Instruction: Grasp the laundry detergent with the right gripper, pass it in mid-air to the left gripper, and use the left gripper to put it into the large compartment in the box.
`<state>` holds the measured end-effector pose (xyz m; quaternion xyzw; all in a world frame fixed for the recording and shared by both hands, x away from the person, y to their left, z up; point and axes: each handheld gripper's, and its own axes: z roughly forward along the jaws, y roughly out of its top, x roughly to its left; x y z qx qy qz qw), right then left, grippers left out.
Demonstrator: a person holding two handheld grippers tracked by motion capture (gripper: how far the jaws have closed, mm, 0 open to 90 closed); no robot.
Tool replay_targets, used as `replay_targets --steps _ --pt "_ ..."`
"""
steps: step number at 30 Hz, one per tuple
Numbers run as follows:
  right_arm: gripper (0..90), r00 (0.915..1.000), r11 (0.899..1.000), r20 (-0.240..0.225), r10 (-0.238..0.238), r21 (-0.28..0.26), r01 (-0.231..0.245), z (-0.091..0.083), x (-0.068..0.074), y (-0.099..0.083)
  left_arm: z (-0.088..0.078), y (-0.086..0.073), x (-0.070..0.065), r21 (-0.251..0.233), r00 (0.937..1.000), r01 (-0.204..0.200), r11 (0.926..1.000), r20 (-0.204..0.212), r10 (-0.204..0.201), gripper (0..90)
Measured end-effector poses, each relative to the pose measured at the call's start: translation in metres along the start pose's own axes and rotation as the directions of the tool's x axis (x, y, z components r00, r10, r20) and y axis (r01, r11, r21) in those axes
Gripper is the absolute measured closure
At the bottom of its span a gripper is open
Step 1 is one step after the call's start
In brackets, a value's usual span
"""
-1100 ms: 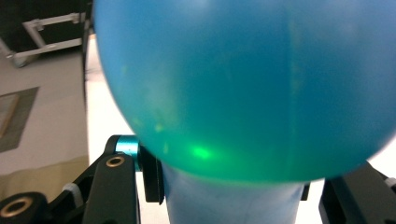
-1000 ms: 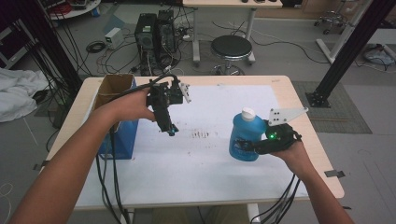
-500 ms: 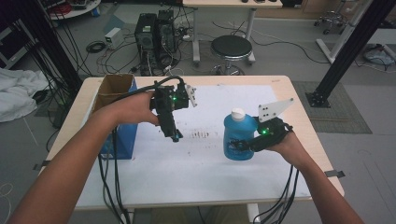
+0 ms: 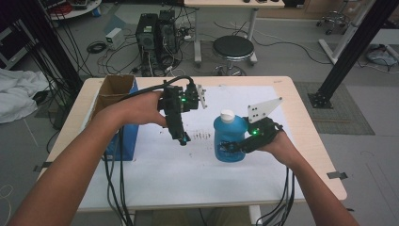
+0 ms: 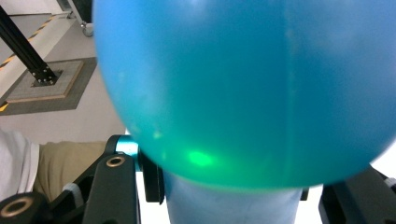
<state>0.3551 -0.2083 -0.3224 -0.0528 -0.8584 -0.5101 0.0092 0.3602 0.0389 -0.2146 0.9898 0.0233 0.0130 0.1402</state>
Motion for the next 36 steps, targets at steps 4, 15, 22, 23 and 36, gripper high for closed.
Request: replay_targets --steps 4,15,22,23,36 --pt "44.3 0.9998 1.000 -0.013 -0.012 -0.007 0.012 0.006 0.001 0.007 -0.001 0.006 -0.002 -0.002 0.9999 -0.012 0.9999 0.009 0.012 1.9" --pt "44.3 0.9989 0.999 -0.037 -0.028 0.019 0.029 0.024 0.000 0.016 -0.002 0.014 -0.005 -0.006 0.9994 -0.019 0.9998 0.027 0.019 1.9" --pt "44.3 0.9990 0.999 -0.035 -0.029 0.030 0.030 0.033 0.001 0.022 -0.003 0.020 -0.006 -0.006 0.9992 -0.032 0.9995 0.024 0.032 1.9" --pt "44.3 0.9989 0.999 -0.035 -0.032 0.032 0.033 0.035 0.001 0.023 -0.003 0.020 -0.006 -0.006 0.9992 -0.032 0.9995 0.024 0.032 1.9" --pt "44.3 0.9983 0.999 -0.046 -0.035 0.034 0.037 0.050 0.001 0.036 -0.002 0.026 -0.006 -0.001 0.9993 -0.034 0.9994 0.018 0.034 1.9"
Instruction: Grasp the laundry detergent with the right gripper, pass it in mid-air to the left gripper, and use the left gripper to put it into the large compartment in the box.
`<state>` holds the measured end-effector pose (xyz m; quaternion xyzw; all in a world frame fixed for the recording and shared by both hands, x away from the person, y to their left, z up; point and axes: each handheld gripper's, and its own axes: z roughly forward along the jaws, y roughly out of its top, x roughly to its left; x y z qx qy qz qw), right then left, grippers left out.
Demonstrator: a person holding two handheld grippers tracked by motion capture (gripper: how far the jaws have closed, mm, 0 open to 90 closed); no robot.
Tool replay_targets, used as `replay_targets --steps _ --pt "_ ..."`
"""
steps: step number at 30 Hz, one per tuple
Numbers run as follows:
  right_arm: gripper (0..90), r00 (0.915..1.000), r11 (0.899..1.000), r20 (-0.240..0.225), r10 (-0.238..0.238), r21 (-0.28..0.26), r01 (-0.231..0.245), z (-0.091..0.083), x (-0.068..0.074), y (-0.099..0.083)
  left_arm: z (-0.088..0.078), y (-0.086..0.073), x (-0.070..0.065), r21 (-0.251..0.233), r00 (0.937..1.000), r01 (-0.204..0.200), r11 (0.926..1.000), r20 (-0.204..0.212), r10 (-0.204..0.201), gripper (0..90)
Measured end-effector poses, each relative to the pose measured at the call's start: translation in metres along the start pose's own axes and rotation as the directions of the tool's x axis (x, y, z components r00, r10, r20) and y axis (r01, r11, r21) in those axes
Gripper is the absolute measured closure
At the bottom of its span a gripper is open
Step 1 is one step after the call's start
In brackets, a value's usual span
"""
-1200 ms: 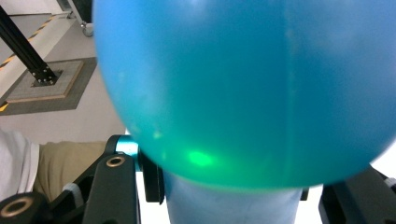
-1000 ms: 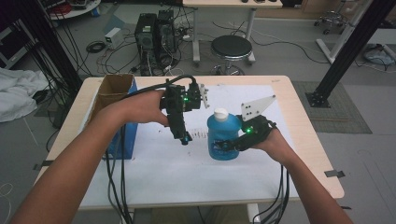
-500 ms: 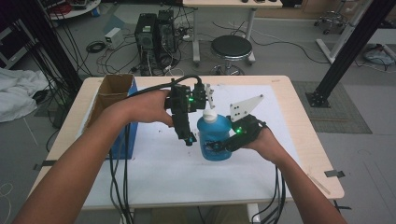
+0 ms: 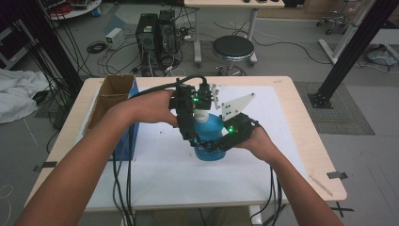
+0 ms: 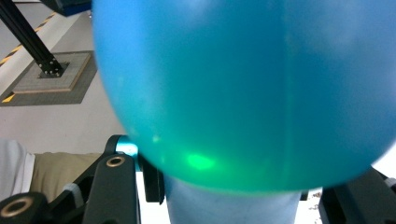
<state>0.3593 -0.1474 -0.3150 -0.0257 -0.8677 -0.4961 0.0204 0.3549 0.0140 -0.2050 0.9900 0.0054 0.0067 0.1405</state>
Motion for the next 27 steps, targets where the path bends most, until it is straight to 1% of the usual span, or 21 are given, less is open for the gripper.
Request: replay_targets --steps 2,9,16,20,22,25,27 --pt "44.3 1.0000 1.000 -0.001 -0.009 0.002 0.009 0.002 0.000 0.001 0.001 0.002 0.000 -0.001 1.0000 -0.002 1.0000 0.000 0.002 1.9" --pt "44.2 0.9999 1.000 -0.013 0.002 0.002 -0.002 0.005 0.002 0.003 0.005 0.009 0.002 0.008 0.9998 -0.017 0.9998 0.004 0.017 1.9" --pt "44.2 0.9999 1.000 -0.014 0.001 0.001 0.000 0.005 0.002 0.003 0.008 0.011 0.003 0.010 0.9996 -0.027 0.9996 0.003 0.027 1.9" --pt "44.2 0.9999 1.000 -0.013 0.000 0.004 0.000 0.006 0.001 0.003 0.008 0.010 0.003 0.007 0.9992 -0.038 0.9993 0.010 0.038 8.5" --pt "44.2 0.9999 1.000 -0.012 0.001 0.005 -0.001 0.006 0.001 0.003 0.008 0.010 0.003 0.011 0.9992 -0.039 0.9992 0.002 0.039 8.6" --pt "44.2 0.9999 1.000 -0.013 0.003 0.005 -0.003 0.006 0.002 0.004 0.008 0.010 0.003 0.008 0.9988 -0.049 0.9988 0.004 0.049 12.4" --pt "44.2 0.9999 1.000 -0.012 0.002 0.003 -0.002 0.006 0.002 0.004 0.008 0.010 0.003 0.009 0.9988 -0.049 0.9988 0.001 0.049 12.4"
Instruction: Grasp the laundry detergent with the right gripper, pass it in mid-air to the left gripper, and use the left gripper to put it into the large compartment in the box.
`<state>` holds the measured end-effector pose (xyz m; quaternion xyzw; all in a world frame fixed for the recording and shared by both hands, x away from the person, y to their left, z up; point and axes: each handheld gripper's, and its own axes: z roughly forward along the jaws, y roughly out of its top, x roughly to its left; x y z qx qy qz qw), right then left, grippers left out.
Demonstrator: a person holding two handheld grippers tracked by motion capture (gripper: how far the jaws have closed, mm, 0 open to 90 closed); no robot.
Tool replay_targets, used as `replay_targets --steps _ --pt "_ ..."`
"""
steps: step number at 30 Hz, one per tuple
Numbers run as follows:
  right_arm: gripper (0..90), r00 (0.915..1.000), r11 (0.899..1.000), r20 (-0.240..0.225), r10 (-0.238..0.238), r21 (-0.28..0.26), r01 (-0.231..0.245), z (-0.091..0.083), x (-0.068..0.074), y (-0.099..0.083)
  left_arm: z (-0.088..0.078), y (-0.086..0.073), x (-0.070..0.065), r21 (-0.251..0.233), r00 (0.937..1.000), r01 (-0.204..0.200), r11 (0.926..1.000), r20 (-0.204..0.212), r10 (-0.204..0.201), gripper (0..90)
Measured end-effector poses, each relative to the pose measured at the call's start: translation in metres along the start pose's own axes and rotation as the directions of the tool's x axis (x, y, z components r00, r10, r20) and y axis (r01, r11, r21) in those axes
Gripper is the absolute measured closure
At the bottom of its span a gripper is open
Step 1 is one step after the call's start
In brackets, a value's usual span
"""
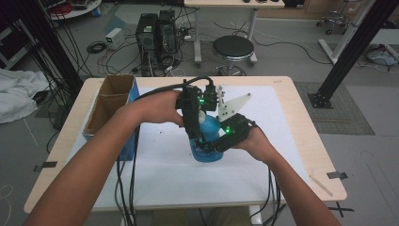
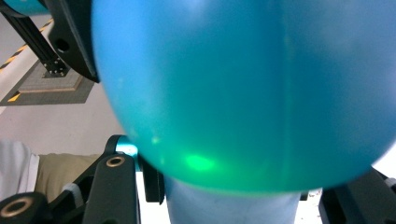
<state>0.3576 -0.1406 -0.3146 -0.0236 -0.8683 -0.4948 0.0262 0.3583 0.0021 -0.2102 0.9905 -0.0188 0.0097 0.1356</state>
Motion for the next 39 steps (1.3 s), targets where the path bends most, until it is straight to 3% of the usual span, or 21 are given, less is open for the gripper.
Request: replay_targets --steps 24,39 --pt "44.2 1.0000 1.000 0.000 0.005 0.009 -0.005 0.0010 0.0012 0.0008 0.0001 0.0005 -0.0024 -0.007 0.9985 -0.055 0.9985 0.007 0.055 35.3" --pt "44.3 0.9999 1.000 -0.012 0.000 0.005 0.000 0.0013 0.0032 0.0006 -0.0001 0.0006 -0.0065 -0.007 0.9979 -0.065 0.9978 -0.005 0.065 37.4"
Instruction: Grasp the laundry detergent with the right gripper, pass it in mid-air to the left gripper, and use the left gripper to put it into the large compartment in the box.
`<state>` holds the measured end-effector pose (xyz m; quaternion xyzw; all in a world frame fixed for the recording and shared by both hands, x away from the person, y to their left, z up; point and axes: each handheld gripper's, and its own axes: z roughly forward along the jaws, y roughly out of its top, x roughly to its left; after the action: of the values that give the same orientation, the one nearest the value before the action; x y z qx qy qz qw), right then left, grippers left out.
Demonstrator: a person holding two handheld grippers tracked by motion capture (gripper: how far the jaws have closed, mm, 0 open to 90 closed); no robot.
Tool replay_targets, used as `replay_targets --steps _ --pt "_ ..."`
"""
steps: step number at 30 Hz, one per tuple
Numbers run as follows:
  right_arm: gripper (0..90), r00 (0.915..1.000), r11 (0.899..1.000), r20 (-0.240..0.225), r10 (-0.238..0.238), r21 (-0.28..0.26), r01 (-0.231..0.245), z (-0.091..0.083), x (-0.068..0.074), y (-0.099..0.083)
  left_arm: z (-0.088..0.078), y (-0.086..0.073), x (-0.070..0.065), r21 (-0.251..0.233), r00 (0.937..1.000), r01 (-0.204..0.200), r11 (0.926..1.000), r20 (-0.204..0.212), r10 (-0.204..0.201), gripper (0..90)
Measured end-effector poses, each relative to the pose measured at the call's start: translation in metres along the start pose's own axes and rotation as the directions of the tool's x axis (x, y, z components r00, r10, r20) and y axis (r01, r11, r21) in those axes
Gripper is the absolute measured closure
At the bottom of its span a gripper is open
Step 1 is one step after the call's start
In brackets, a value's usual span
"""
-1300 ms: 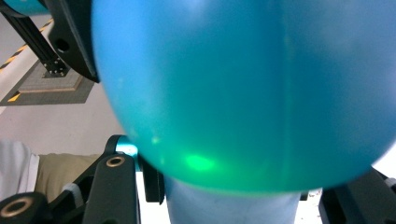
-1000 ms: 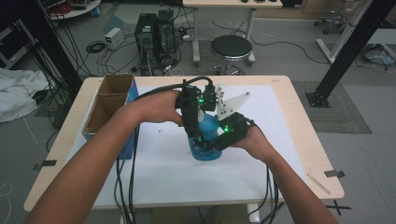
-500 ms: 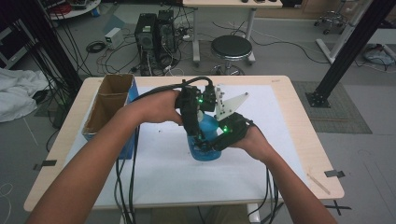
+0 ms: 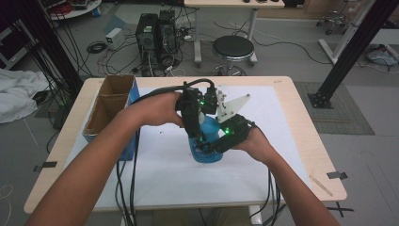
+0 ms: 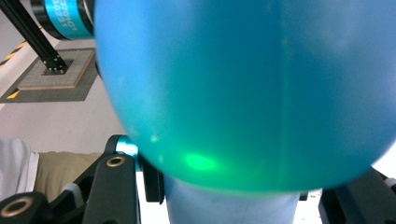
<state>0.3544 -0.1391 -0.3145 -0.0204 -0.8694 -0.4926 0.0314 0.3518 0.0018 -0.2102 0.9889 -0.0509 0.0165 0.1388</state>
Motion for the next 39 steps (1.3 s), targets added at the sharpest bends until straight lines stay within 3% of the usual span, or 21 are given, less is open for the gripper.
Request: replay_targets --steps 5,6,7,13,16,17,18,19,20,22,25,29,31,33,34,36,37,38,39 --pt "43.6 0.9997 1.000 0.012 -0.020 -0.007 0.021 -0.001 0.001 0.001 -0.004 0.001 -0.002 -0.002 0.9999 -0.012 0.9999 -0.006 0.012 37.6" --pt "39.1 0.9996 1.000 0.014 -0.023 -0.015 0.023 -0.002 0.002 0.001 -0.005 0.002 -0.003 0.003 0.9998 -0.014 0.9999 -0.011 0.014 37.6" --pt "23.8 0.9998 1.000 0.020 0.003 -0.014 -0.002 -0.007 0.002 0.003 -0.007 0.002 -0.004 0.003 0.9999 -0.013 0.9999 -0.008 0.013 37.6" --pt "22.0 0.9994 0.999 0.026 0.025 0.047 -0.026 -0.024 0.003 0.000 -0.013 -0.006 -0.003 0.023 0.9997 0.008 0.9997 -0.024 -0.007 37.6" --pt "19.3 0.9938 0.995 0.095 0.058 0.076 -0.065 -0.035 0.004 -0.003 -0.015 -0.012 -0.002 0.032 0.9989 0.029 0.9991 -0.037 -0.028 37.6" --pt "10.2 0.9938 0.994 0.089 0.066 0.086 -0.074 -0.039 0.002 -0.005 -0.016 -0.015 -0.001 0.038 0.9983 0.043 0.9984 -0.041 -0.041 37.6" --pt "9.9 0.9941 0.991 0.060 0.090 0.097 -0.096 -0.044 0.000 -0.007 -0.016 -0.017 -0.001 0.043 0.9978 0.051 0.9978 -0.044 -0.049 37.6" --pt "9.9 0.9880 0.985 0.085 0.129 0.107 -0.137 -0.051 -0.002 -0.009 -0.017 -0.019 0.000 0.046 0.9972 0.058 0.9973 -0.049 -0.055 37.6" --pt "9.9 0.9880 0.985 0.085 0.129 0.107 -0.137 -0.051 -0.002 -0.009 -0.017 -0.021 0.001 0.048 0.9966 0.065 0.9967 -0.053 -0.063 37.6" --pt "9.9 0.9784 0.974 0.110 0.175 0.126 -0.188 -0.058 -0.003 -0.011 -0.019 -0.026 0.003 0.049 0.9946 0.084 0.9952 -0.064 -0.081 37.5" --pt "9.9 0.9755 0.965 0.124 0.182 0.169 -0.201 -0.065 -0.003 -0.014 -0.020 -0.031 0.007 0.051 0.9920 0.105 0.9932 -0.075 -0.101 37.5" --pt "9.8 0.9702 0.931 0.161 0.181 0.290 -0.222 -0.070 -0.003 -0.017 -0.020 -0.037 0.009 0.054 0.9886 0.128 0.9903 -0.086 -0.123 37.5" --pt "0.9 0.9608 0.909 0.219 0.171 0.342 -0.239 -0.072 -0.003 -0.019 -0.021 -0.039 0.010 0.062 0.9878 0.135 0.9889 -0.087 -0.129 37.5" --pt "0.6 0.9485 0.891 0.271 0.164 0.372 -0.260 -0.081 -0.002 -0.023 -0.021 -0.041 0.011 0.062 0.9863 0.144 0.9876 -0.090 -0.138 37.5" --pt "0.6 0.9485 0.891 0.271 0.164 0.372 -0.260 -0.081 -0.002 -0.023 -0.022 -0.042 0.011 0.056 0.9852 0.151 0.9870 -0.092 -0.145 37.5" --pt "0.6 0.9408 0.889 0.302 0.153 0.373 -0.265 -0.089 0.000 -0.025 -0.024 -0.045 0.012 0.048 0.9821 0.166 0.9849 -0.097 -0.161 37.4" --pt "0.6 0.9365 0.877 0.306 0.171 0.385 -0.286 -0.096 0.003 -0.027 -0.027 -0.046 0.013 0.053 0.9785 0.184 0.9815 -0.104 -0.178 37.4" --pt "0.6 0.9365 0.877 0.306 0.171 0.385 -0.286 -0.096 0.003 -0.027 -0.027 -0.046 0.013 0.053 0.9785 0.184 0.9815 -0.104 -0.178 37.5" --pt "0.6 0.9341 0.869 0.317 0.165 0.401 -0.289 -0.100 0.004 -0.029 -0.029 -0.047 0.014 0.054 0.9754 0.196 0.9792 -0.114 -0.189 37.5"
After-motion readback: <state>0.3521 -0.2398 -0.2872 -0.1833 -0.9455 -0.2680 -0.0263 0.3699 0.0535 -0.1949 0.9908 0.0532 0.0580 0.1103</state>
